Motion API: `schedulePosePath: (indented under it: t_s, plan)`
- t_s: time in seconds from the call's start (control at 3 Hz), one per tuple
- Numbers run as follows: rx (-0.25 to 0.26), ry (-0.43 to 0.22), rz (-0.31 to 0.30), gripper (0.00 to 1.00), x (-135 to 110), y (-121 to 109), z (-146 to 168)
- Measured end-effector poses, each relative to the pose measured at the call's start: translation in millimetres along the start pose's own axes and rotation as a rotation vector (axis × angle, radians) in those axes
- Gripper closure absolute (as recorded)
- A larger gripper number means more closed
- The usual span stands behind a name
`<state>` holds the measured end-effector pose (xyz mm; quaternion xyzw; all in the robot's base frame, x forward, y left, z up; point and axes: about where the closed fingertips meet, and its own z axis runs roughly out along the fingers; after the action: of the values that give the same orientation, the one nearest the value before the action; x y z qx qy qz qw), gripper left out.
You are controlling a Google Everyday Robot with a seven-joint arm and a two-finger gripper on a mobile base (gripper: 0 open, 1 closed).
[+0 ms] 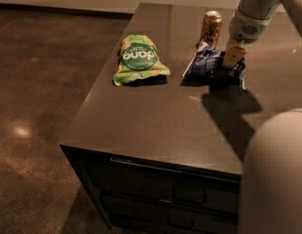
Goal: Move blue chip bag near orange can
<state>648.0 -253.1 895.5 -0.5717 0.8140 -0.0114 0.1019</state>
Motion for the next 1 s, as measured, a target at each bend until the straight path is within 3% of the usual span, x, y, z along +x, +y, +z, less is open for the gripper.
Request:
schedulePosePath:
  t_s: [0.67,1.0]
  plan:
    - [0.11,-0.088,0.085,1.0,-17,-51,-9]
    - [0.127,-0.069,0.085,0.84,-17,-59,-5]
